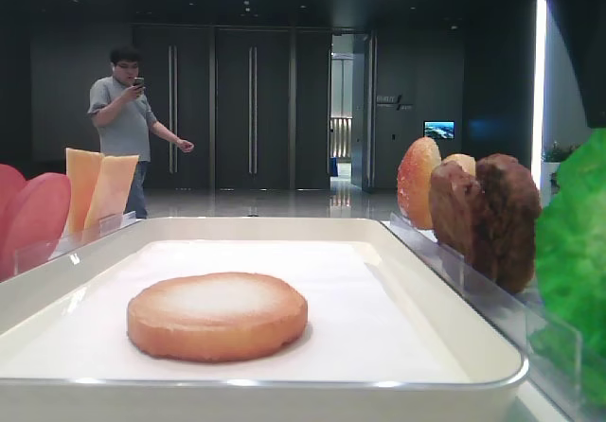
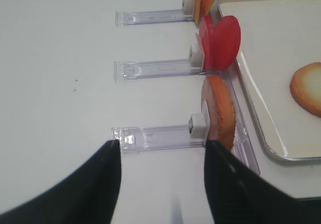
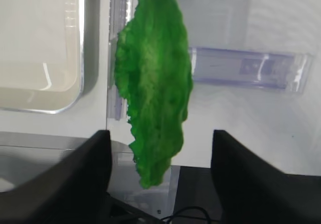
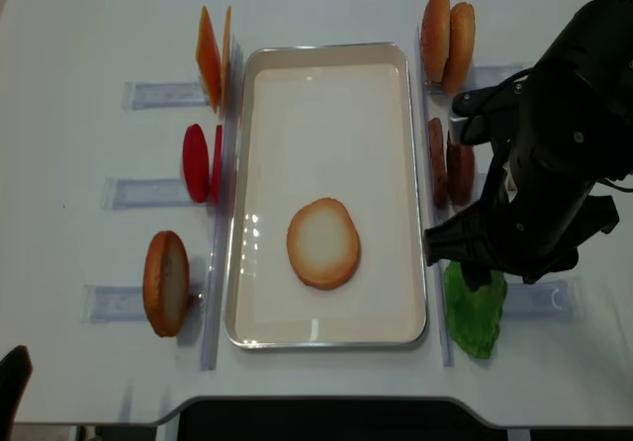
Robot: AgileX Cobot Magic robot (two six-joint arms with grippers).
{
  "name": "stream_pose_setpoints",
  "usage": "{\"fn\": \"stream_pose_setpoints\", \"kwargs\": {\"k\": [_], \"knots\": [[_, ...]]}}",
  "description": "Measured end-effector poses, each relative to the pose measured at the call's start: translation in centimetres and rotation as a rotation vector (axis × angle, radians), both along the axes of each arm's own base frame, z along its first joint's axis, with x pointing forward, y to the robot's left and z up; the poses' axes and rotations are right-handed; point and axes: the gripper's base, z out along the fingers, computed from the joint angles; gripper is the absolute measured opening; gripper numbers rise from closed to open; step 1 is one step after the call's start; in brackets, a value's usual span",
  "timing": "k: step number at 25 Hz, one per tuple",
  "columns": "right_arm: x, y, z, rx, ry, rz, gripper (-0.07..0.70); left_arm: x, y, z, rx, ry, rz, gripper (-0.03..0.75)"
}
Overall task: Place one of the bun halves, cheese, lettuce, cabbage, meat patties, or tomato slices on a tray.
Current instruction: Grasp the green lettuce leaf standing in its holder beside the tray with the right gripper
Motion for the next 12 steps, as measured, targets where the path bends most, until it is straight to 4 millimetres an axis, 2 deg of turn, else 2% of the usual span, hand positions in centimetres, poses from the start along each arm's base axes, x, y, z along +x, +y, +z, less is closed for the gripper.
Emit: {"fn": "stream_pose_setpoints", "kwargs": {"k": [8, 12], "knots": [[0.39, 0.34, -0.01, 0.038, -0.043, -0.007, 0.416, 0.0, 0.0, 0.0, -0.001, 0.0, 0.0, 0.409], [0.6, 0.54, 0.01, 0.06, -0.066, -0.011, 0.386, 0.0, 0.0, 0.0, -0.001, 0.0, 0.0, 0.409]]}}
